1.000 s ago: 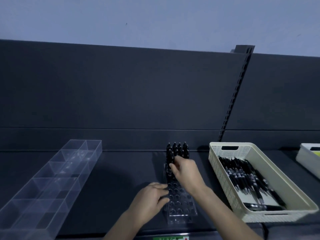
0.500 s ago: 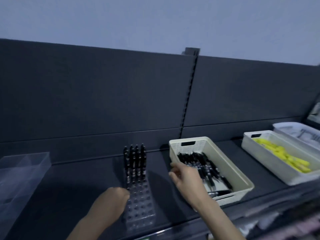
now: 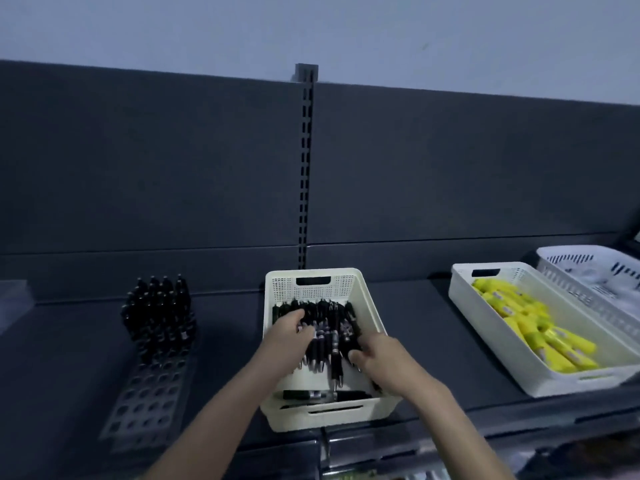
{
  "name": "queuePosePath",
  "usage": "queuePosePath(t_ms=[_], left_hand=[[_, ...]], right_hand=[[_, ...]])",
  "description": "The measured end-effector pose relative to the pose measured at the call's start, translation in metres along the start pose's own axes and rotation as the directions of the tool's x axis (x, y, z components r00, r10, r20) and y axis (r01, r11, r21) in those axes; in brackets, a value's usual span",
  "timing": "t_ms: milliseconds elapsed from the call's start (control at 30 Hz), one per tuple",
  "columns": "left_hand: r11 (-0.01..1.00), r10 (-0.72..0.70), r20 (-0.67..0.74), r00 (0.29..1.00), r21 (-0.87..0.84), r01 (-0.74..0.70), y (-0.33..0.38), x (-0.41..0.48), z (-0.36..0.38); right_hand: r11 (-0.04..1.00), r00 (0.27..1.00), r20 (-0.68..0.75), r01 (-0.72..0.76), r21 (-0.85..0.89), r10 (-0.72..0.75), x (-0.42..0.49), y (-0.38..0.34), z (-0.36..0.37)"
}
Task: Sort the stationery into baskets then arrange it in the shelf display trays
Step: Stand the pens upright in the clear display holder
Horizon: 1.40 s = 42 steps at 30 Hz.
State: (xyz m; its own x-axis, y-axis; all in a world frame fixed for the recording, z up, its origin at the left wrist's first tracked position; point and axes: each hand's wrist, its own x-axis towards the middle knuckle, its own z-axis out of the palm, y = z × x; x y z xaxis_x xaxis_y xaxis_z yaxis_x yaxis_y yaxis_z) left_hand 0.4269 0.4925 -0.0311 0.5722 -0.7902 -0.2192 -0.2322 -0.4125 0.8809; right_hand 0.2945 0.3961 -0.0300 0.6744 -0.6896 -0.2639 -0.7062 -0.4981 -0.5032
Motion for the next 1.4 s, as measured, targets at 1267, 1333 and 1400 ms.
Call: queuePosePath(t_ms=[1267, 1333, 1400], left_hand=[[0.870, -0.071, -0.065, 0.995, -0.492, 0.030, 0.005, 0.051, 0.006], [0.847, -0.061, -0.033, 0.998, -0.530, 0.034, 0.011, 0.040, 0.006], [0.828, -0.061, 0.017, 0.998, -0.558, 0.060, 0.018, 0.030, 0.009]], right_hand=[[0.663, 0.994, -0.013, 0.080, 0.745, -0.105, 0.059, -0.008, -0.016], [0.590, 0.992, 0.038, 0.038, 0.807, -0.116, 0.052, -0.005, -0.022], [0.566, 0.991, 0.054, 0.023, 0.824, -0.120, 0.046, -0.004, -0.026]])
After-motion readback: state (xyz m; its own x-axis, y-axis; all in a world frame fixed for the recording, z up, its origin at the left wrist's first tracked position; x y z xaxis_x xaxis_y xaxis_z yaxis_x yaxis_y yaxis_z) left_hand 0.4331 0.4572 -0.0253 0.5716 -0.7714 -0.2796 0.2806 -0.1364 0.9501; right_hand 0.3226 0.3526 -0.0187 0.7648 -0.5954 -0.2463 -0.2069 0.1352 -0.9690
